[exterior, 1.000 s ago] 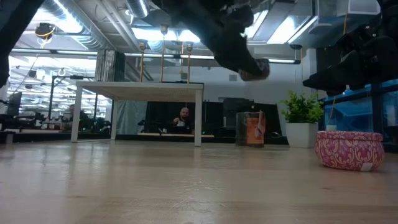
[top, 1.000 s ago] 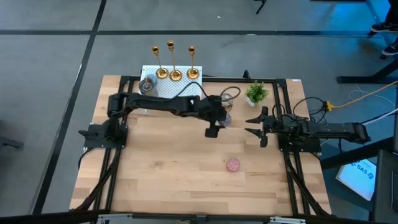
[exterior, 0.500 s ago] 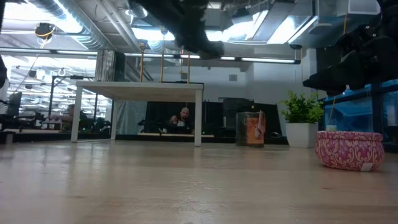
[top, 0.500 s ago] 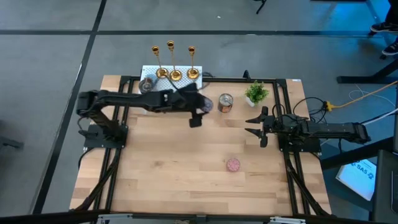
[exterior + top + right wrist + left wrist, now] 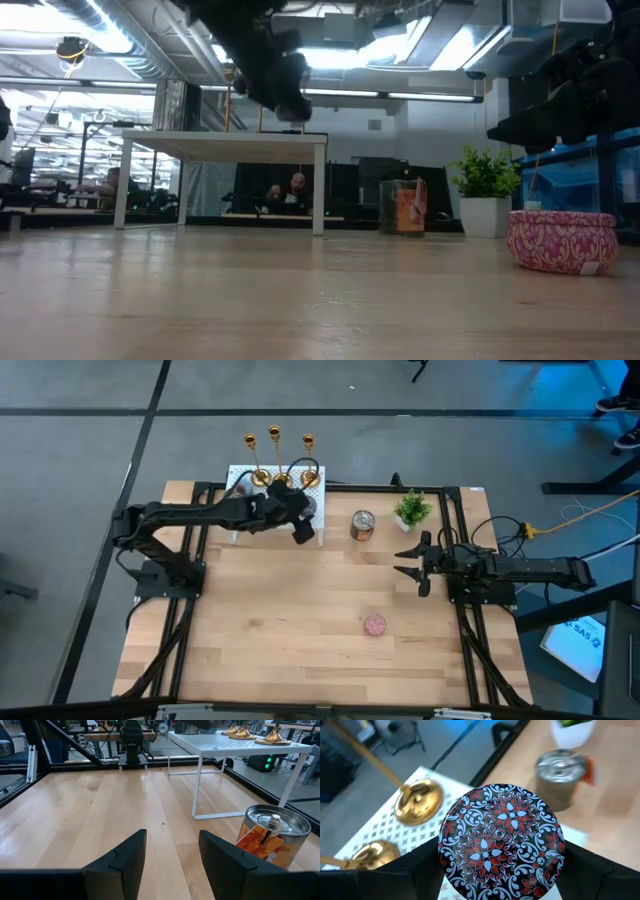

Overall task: Pick & Place candle stick holders
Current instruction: Put the red patterned candle on the shelf

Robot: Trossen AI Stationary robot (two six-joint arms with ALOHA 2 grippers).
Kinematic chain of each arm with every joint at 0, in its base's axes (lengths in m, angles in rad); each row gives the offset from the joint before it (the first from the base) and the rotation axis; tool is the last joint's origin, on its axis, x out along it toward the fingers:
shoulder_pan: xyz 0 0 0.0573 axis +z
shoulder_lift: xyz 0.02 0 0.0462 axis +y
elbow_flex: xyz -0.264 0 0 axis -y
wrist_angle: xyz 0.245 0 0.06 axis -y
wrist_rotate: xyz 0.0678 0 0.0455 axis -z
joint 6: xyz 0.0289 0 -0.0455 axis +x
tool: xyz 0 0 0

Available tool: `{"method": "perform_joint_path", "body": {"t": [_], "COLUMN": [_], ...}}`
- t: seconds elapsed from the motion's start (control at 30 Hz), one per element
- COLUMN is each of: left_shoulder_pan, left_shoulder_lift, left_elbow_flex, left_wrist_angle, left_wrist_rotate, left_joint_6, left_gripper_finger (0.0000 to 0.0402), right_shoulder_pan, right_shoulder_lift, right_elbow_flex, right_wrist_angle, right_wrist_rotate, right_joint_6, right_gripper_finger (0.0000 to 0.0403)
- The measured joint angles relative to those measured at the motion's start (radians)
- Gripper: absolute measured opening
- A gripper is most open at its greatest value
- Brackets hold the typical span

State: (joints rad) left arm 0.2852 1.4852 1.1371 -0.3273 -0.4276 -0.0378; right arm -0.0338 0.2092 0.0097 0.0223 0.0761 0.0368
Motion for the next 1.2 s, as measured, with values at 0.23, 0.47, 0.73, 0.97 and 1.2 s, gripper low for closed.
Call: {"method": "perform_joint_path", "body": {"t": [0.23,0.47,0.73,0.97,1.2], "left_shoulder_pan": [0.098,0.130,0.130,0.129,0.127], "left_shoulder_lift": [0.049,0.067,0.067,0.069,0.069], "left_elbow_flex": [-0.001,0.000,0.000,0.000,-0.001], "left_wrist_angle": [-0.018,-0.009,-0.008,0.013,0.021], "left_wrist_rotate": [0.053,0.080,0.079,0.079,0.080], "left_joint_6": [-0.032,-0.018,0.005,0.040,0.030], "left_gripper_finger": [0.0290,0.0306,0.0321,0.0323,0.0324], "right_shoulder_pan": [0.000,0.000,0.000,0.000,0.000], "right_shoulder_lift": [0.000,0.000,0.000,0.000,0.000], "right_elbow_flex": [0.000,0.000,0.000,0.000,0.000], "right_wrist_angle": [0.000,0.000,0.000,0.000,0.000], "right_wrist_rotate": [0.000,0.000,0.000,0.000,0.000], "right_joint_6": [0.000,0.000,0.000,0.000,0.000], "right_gripper_finger": [0.0186,0.0186,0.0186,0.0186,0.0186]}}
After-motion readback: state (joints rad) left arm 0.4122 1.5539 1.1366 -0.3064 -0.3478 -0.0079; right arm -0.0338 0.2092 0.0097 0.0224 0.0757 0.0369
